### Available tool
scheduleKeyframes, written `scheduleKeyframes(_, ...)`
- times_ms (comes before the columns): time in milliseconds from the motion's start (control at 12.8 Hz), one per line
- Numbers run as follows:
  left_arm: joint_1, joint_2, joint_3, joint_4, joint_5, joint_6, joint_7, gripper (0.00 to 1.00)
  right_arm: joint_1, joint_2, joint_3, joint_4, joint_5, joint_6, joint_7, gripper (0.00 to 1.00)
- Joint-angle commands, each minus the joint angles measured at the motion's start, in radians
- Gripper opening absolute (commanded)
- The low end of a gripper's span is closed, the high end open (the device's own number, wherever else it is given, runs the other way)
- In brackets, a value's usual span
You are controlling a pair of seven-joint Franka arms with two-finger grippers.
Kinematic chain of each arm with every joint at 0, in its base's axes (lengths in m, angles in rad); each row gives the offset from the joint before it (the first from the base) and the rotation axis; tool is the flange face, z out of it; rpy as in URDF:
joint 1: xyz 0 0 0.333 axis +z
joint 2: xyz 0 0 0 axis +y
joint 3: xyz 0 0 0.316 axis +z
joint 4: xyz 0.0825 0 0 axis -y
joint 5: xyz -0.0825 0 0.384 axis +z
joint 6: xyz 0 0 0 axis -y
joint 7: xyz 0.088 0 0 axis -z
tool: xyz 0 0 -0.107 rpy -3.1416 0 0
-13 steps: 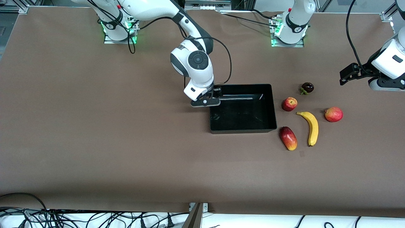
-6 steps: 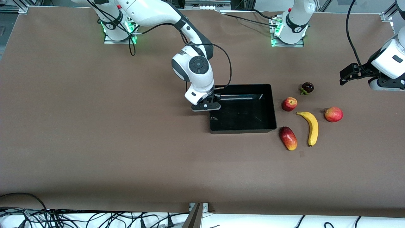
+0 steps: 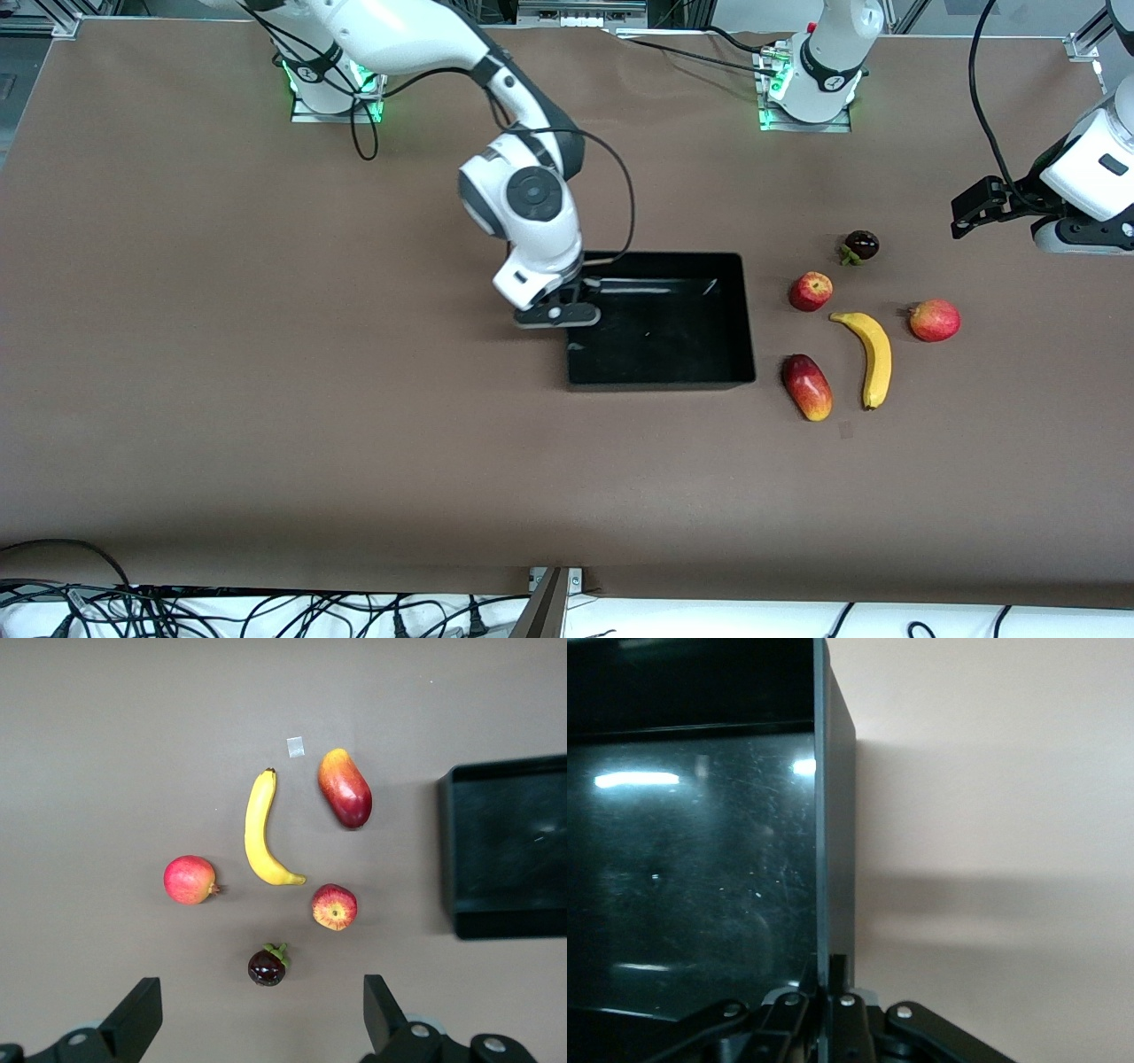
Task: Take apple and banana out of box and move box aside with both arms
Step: 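Drag the empty black tray away from the fruits with the right gripper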
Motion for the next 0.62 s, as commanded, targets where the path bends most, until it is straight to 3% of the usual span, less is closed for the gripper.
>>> scheduleKeyframes(0,0.0,-0.011,0.001,0.004,-0.022,-0.01,0.013,1.0,-0.105,-0.102,0.013,-0.017,0.039,-0.129,-0.164,0.0)
scheduleKeyframes(545,0.0,-0.011,0.001,0.004,-0.022,-0.012,0.01,1.0,-0.428,-0.171,0.011,-0.077,0.05,-0.26,-0.593,0.0)
